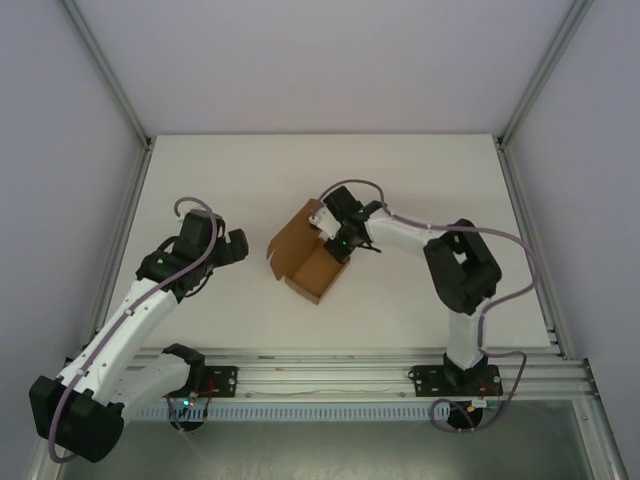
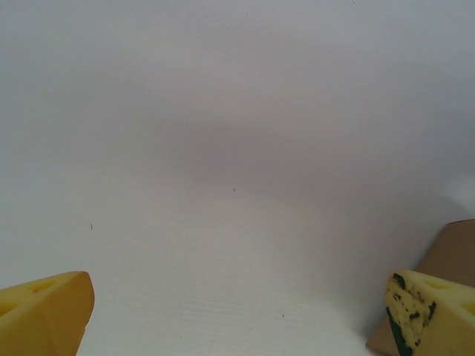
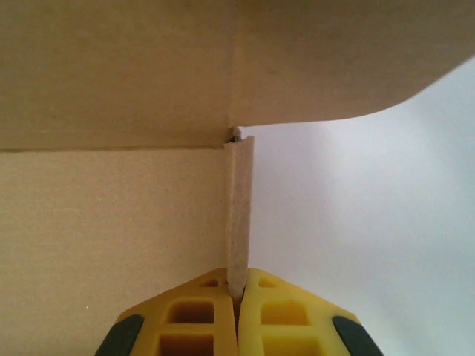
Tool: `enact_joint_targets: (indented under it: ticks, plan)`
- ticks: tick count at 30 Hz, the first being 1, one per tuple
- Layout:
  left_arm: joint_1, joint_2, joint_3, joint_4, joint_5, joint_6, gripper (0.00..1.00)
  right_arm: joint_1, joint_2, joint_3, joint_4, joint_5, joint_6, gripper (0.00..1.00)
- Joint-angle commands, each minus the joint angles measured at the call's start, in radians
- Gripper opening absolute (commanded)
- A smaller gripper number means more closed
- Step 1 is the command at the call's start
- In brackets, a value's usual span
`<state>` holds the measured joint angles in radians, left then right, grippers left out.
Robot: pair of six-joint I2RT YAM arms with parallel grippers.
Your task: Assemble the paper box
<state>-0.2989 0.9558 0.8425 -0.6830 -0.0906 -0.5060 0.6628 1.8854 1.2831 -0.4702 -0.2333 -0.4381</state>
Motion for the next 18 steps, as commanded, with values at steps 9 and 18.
enact_joint_targets:
  ticks: [9,18]
  plan:
    - [0.007,0.046,0.013,0.081,-0.006,-0.005,1.0,0.149,-0.248,-0.178,-0.139,0.576,1.073,0.04]
    - [0.007,0.093,0.004,0.152,0.145,0.093,1.0,0.17,-0.183,-0.213,-0.066,0.484,1.106,0.1]
